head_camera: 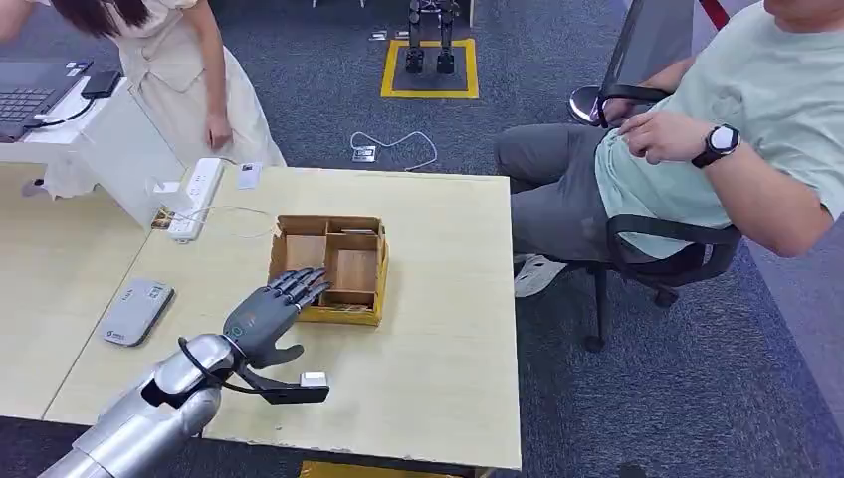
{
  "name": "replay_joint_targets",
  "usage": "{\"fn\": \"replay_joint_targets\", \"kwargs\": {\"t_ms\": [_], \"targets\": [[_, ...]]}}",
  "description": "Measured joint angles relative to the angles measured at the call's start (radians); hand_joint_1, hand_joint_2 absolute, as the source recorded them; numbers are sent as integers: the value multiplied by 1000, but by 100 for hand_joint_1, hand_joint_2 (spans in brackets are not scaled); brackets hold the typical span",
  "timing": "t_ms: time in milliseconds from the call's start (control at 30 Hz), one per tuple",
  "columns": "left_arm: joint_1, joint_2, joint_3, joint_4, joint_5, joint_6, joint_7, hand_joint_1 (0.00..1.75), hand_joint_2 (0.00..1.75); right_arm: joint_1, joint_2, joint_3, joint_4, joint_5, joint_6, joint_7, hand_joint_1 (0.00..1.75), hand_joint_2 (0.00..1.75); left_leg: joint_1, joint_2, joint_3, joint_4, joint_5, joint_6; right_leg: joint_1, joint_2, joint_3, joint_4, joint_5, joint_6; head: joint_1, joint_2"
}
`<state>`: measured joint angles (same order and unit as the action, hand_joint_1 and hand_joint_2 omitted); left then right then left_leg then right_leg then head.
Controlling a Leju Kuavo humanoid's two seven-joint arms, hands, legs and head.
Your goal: Pass the card to the sensor for recognition and then transmit it.
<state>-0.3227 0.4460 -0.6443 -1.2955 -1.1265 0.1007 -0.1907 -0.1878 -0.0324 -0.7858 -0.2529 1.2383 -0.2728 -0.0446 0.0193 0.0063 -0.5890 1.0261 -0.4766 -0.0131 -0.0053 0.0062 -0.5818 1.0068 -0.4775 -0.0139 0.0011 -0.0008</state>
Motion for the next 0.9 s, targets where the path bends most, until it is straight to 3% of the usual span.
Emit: {"fn": "replay_joint_targets", "kwargs": {"t_ms": [300, 533, 900], "targets": [[-9, -31, 20, 27, -50, 23, 25, 0, 175, 1, 0, 0, 0, 0, -2, 0, 0, 0, 0, 0, 0, 0, 0, 0, 0, 0, 0, 0, 0, 0, 0, 0], [-25, -57, 41, 67, -98, 69, 77, 0, 175, 3, 0, 0, 0, -3, -4, 0, 0, 0, 0, 0, 0, 0, 0, 0, 0, 0, 0, 0, 0, 0, 0, 0], [-34, -77, 68, 101, -111, 82, 84, 0, 175, 4, 0, 0, 0, -3, -5, 0, 0, 0, 0, 0, 0, 0, 0, 0, 0, 0, 0, 0, 0, 0, 0, 0]]}}
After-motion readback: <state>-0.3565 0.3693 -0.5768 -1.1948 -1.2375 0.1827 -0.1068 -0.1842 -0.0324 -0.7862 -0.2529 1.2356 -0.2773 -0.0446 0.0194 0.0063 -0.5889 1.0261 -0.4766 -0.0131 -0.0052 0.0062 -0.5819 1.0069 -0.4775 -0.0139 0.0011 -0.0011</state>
